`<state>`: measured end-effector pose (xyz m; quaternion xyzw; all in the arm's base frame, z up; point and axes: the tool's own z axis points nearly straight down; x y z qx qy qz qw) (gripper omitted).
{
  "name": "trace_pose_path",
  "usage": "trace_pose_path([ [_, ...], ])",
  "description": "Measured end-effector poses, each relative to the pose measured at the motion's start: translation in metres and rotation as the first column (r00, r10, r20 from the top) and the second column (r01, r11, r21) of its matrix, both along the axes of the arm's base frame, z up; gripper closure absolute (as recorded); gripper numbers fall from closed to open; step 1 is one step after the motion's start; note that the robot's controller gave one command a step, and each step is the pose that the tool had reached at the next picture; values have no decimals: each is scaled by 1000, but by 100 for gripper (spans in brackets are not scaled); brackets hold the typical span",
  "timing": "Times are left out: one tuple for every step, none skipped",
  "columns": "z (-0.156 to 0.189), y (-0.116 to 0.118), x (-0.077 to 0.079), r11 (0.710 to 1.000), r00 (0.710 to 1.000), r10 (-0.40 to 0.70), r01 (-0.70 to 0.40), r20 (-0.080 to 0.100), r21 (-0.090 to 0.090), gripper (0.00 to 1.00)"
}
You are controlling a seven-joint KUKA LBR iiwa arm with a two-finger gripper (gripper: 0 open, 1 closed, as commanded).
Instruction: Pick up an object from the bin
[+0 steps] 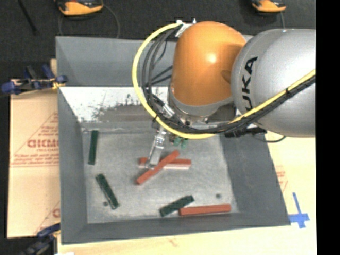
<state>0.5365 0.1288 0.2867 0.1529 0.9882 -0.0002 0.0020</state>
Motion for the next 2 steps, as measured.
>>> trace_pose_path([
  [-196,-57,-7,991,991,136,-136,-9,-1,0],
  [-216,-79,27,982,982,186,-186,2,-1,0],
])
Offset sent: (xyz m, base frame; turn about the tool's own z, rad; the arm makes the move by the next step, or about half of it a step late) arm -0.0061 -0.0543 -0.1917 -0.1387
